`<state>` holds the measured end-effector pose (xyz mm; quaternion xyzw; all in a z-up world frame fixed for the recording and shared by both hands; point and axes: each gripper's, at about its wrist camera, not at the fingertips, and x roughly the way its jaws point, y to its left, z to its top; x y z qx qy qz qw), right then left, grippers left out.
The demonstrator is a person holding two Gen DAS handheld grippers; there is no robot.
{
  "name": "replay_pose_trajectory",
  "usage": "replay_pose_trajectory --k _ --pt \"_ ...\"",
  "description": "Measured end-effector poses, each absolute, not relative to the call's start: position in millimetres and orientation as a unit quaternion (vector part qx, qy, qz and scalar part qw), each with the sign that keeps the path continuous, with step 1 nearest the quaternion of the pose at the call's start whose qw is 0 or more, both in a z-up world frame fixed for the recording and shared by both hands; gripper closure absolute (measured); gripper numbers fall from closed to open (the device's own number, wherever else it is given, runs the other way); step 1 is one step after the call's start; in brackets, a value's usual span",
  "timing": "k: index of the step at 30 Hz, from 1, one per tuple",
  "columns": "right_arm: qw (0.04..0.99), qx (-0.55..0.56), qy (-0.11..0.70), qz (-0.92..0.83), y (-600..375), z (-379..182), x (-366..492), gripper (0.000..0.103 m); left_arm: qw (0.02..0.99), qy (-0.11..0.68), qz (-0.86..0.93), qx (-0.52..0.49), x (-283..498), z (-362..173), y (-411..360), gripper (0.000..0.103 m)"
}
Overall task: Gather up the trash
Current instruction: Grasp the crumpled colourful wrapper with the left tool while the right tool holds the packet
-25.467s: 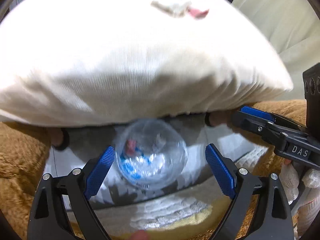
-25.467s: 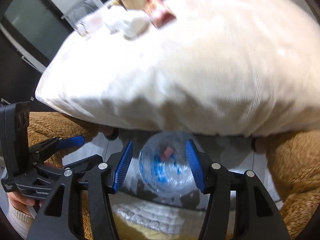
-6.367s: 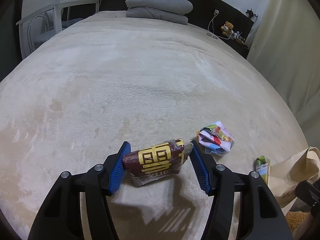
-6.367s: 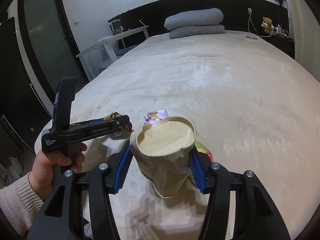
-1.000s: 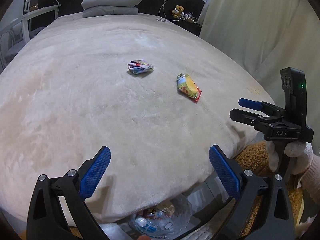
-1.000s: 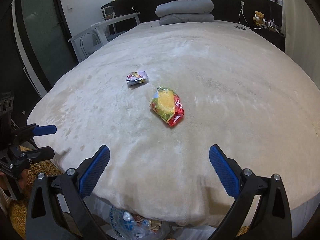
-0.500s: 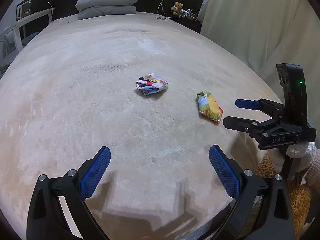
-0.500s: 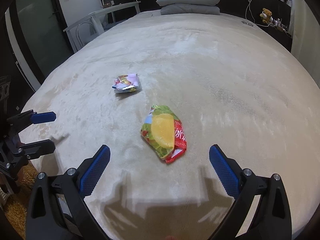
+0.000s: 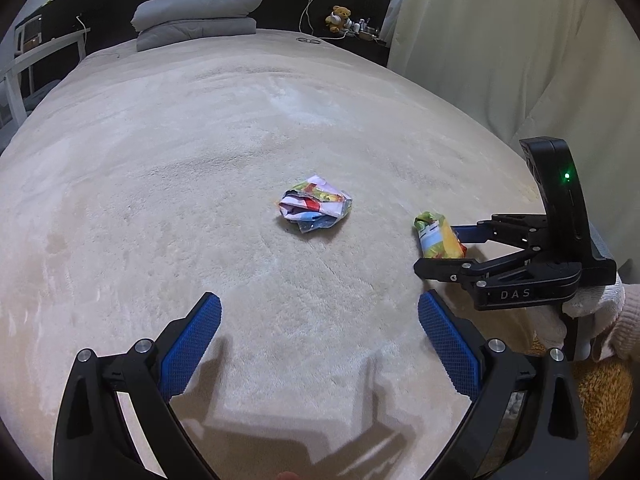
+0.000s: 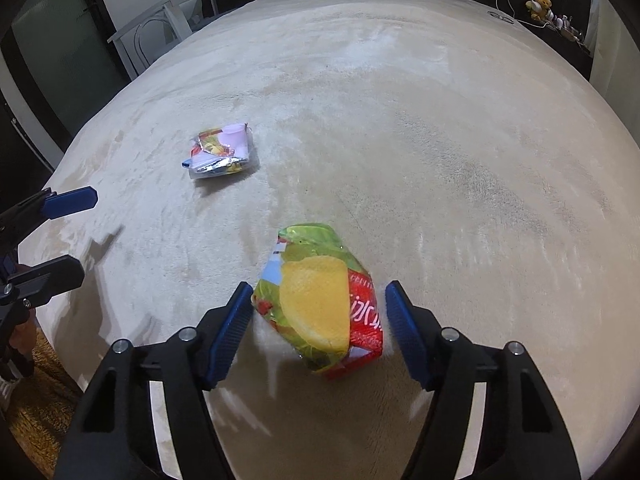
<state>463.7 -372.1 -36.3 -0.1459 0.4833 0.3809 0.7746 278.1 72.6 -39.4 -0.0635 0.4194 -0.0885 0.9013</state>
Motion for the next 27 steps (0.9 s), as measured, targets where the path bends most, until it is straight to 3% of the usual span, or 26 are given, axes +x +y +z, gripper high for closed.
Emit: replay_pose_trajectory --k 27 --pt "0.772 -0.088 0.480 0.408 -407 -11 446 0.045 0.902 0.411 -0.092 -0.096 369 -68 66 0.007"
